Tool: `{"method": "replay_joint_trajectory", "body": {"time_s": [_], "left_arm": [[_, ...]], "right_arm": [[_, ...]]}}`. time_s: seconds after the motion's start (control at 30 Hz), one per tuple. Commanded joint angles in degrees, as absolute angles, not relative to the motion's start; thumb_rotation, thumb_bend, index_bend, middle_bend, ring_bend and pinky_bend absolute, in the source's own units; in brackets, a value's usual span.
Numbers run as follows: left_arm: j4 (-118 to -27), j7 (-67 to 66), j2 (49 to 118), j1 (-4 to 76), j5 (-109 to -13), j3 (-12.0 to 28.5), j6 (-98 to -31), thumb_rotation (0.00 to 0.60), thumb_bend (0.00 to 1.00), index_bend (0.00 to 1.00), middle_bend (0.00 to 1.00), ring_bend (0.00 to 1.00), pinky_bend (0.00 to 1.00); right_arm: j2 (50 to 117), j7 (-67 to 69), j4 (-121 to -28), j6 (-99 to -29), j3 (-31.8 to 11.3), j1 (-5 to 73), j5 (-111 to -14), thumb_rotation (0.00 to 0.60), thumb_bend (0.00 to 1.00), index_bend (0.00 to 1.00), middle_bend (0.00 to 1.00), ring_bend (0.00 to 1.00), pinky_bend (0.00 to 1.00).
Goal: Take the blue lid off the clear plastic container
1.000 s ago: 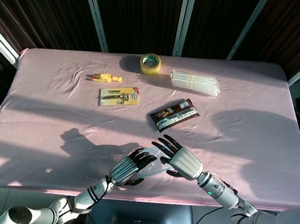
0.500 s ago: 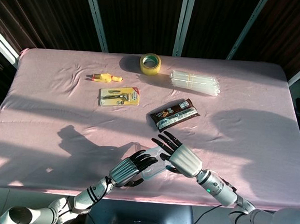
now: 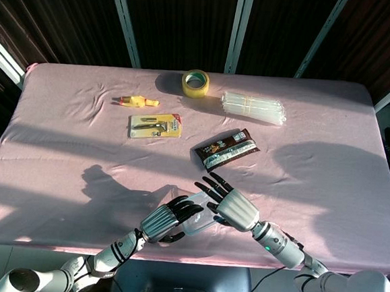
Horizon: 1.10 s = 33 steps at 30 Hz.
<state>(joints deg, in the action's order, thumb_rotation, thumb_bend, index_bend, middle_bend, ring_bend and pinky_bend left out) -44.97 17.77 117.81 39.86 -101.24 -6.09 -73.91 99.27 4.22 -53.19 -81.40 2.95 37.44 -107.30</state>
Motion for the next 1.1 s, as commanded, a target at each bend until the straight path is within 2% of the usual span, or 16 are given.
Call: {"method": "replay_joint_trajectory", "body": {"time_s": [0.03, 0.2, 0.43, 0.57, 0.63, 0.7, 0.8, 1.1], "left_arm": [[-45.21, 18.94, 117.57, 40.05, -101.71, -6.40, -74.32, 0.600, 0.32, 0.00, 0.52, 0.41, 0.38], [-44.83, 20.23, 117.11, 40.65, -103.10, -6.94, -75.77, 0.600, 0.32, 0.00, 0.48, 0.32, 0.23], [-44.21, 21.02, 116.59, 40.64, -104.02, -7.09, -78.11, 0.600, 0.33, 0.00, 0.42, 0.25, 0.15], [-44.31, 21.68, 115.91, 40.73, -104.43, -6.79, -79.92, 0.600, 0.33, 0.00, 0.29, 0.13, 0.11], [-44.43, 21.88, 115.44, 40.80, -104.34, -6.30, -80.80, 0.600, 0.33, 0.00, 0.19, 0.05, 0.07], [-44.63, 22.10, 114.99, 40.85, -104.15, -5.75, -81.58, 0.600, 0.33, 0.00, 0.11, 0.00, 0.04], [-45.30, 22.69, 113.87, 40.99, -103.76, -4.71, -82.93, 0.600, 0.33, 0.00, 0.06, 0.00, 0.01], [-48.68, 22.47, 109.19, 39.96, -103.11, -3.65, -86.05, 0.600, 0.33, 0.00, 0.05, 0.00, 0.00]], "right_arm": [[99.20, 4.25, -53.09, -81.43, 3.02, 37.33, -107.09, 0.600, 0.80, 0.84, 0.22, 0.05, 0.04], [98.56, 4.10, -53.31, -81.94, 2.79, 37.17, -106.55, 0.600, 0.87, 0.85, 0.23, 0.07, 0.05], [97.93, 3.88, -53.88, -82.78, 2.70, 37.11, -106.47, 0.600, 0.90, 0.86, 0.23, 0.07, 0.05], [97.35, 3.82, -54.75, -83.98, 2.21, 37.22, -106.59, 0.600, 0.90, 0.86, 0.23, 0.07, 0.05], [96.79, 3.63, -55.27, -84.71, 2.05, 37.11, -106.64, 0.600, 0.90, 0.86, 0.23, 0.07, 0.05], [96.28, 3.67, -55.73, -85.53, 1.96, 36.86, -106.69, 0.600, 0.90, 0.86, 0.23, 0.07, 0.05], [95.27, 3.45, -56.68, -86.52, 1.32, 36.86, -106.57, 0.600, 0.90, 0.86, 0.23, 0.07, 0.05], [91.36, 1.10, -54.88, -87.71, -0.27, 34.62, -103.57, 0.600, 0.90, 0.86, 0.23, 0.07, 0.05]]}}
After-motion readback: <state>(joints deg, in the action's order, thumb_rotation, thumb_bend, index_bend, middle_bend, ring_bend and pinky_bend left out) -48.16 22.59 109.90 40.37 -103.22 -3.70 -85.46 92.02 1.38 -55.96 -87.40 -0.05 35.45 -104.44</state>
